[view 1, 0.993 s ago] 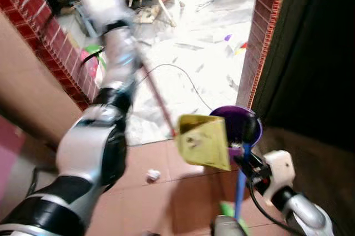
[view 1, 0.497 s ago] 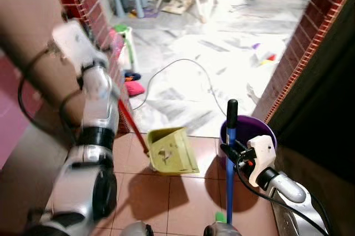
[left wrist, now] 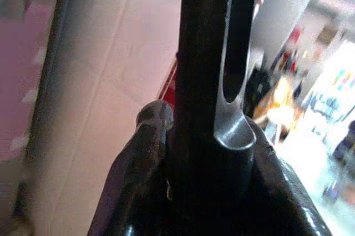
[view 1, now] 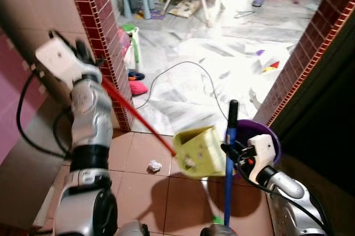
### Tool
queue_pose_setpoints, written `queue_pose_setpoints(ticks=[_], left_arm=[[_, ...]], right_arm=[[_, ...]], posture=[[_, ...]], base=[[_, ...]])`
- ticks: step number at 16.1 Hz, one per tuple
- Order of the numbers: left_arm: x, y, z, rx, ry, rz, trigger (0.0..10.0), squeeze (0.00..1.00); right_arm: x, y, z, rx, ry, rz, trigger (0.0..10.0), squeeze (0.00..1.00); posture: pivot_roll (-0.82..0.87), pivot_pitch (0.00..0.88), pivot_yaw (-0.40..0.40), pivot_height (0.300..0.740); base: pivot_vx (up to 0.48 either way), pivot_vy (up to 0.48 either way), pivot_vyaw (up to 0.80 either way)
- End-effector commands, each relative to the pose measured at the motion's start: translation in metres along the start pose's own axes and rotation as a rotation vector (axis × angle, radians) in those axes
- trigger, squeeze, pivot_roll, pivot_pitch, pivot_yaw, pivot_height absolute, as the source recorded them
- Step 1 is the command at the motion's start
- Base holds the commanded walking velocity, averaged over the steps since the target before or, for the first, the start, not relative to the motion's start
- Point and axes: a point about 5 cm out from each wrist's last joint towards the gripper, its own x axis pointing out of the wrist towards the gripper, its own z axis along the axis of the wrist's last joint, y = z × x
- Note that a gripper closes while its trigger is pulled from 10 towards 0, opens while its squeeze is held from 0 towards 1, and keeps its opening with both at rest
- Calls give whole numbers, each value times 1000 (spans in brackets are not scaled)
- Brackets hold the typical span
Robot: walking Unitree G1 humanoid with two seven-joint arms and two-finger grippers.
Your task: Sweep floor
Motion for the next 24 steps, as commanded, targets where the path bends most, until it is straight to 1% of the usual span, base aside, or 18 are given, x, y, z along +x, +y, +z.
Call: queue_pose_setpoints(ticks=[1, 2, 3, 4, 5, 7, 8, 9, 10, 11, 12, 13, 15, 17, 20, 22, 24], left_arm=[[2, -7, 17, 41, -53, -63, 10000, 0], [-1, -8, 11, 93, -17, -116, 10000, 0], [-5, -12, 7, 107, 7, -174, 10000, 0], [-10, -19, 4, 134, 17, -255, 10000, 0], [-13, -21, 3, 144, 16, -268, 10000, 0], [-21, -27, 4, 121, 26, -296, 10000, 0], [-25, -27, -1, 70, 67, -275, 10000, 0], [-29, -26, -5, 55, 86, -257, 10000, 0], [-35, -27, -9, 33, 101, -256, 10000, 0], [-38, -25, -11, 36, 108, -247, 10000, 0], [-41, -24, -12, 20, 124, -231, 10000, 0], [-44, -23, -12, 19, 137, -231, 10000, 0], [-44, -24, -11, 20, 138, -241, 10000, 0], [-40, -25, -7, 19, 132, -254, 10000, 0], [-37, -25, -5, 6, 142, -252, 10000, 0], [-37, -28, -6, -5, 174, -264, 10000, 0], [-38, -29, -6, 1, 171, -274, 10000, 0]], right_arm=[[2, 2, 1, 40, -31, 18, 10000, 0], [1, 2, 1, 39, -30, 18, 10000, 0], [1, 1, 0, 40, -21, 15, 10000, 0], [1, 0, -1, 38, -16, 9, 10000, 0], [1, -1, -3, 31, -5, 4, 10000, 0], [0, 1, -6, 24, 4, 7, 10000, 0], [0, 2, -8, 47, 7, 9, 10000, 0], [0, 2, -10, 55, 11, 7, 10000, 0], [-2, 1, -9, 62, 5, 6, 10000, 0], [-2, 2, -10, 65, 3, 6, 10000, 0], [-3, 1, -10, 70, 3, 3, 10000, 0], [-4, 2, -10, 69, 1, 3, 10000, 0], [-5, 2, -10, 69, 0, 0, 10000, 0], [-6, 2, -10, 67, 1, -2, 10000, 0], [-7, 2, -10, 64, 2, -3, 10000, 0], [-7, 3, -10, 61, 5, -3, 10000, 0], [-8, 3, -10, 61, 6, -3, 10000, 0]], posture=[[-163, 0, 30, 740], [-162, 0, 30, 740], [-155, 0, 22, 740], [-146, 0, 14, 740], [-139, 0, 8, 740], [-153, 0, 28, 740], [-159, 0, 35, 740], [-164, 0, 46, 740], [-169, 0, 55, 740], [-171, 0, 60, 740], [-173, 0, 66, 740], [-170, 0, 70, 740], [-169, 0, 72, 740], [-172, 0, 73, 740], [-173, 0, 74, 740], [-174, 0, 76, 740], [-176, 0, 80, 740]], base=[[0, 0, 0], [0, 0, 0], [0, 0, 0], [0, 0, 0], [0, 0, -688], [0, 0, -800], [0, 0, -800], [0, 0, -800], [0, 480, -800], [0, 480, -800], [0, 480, -606], [0, 480, 0], [0, 480, 0], [0, 480, -222], [0, 480, -544], [0, 480, -800], [0, 480, -800]])
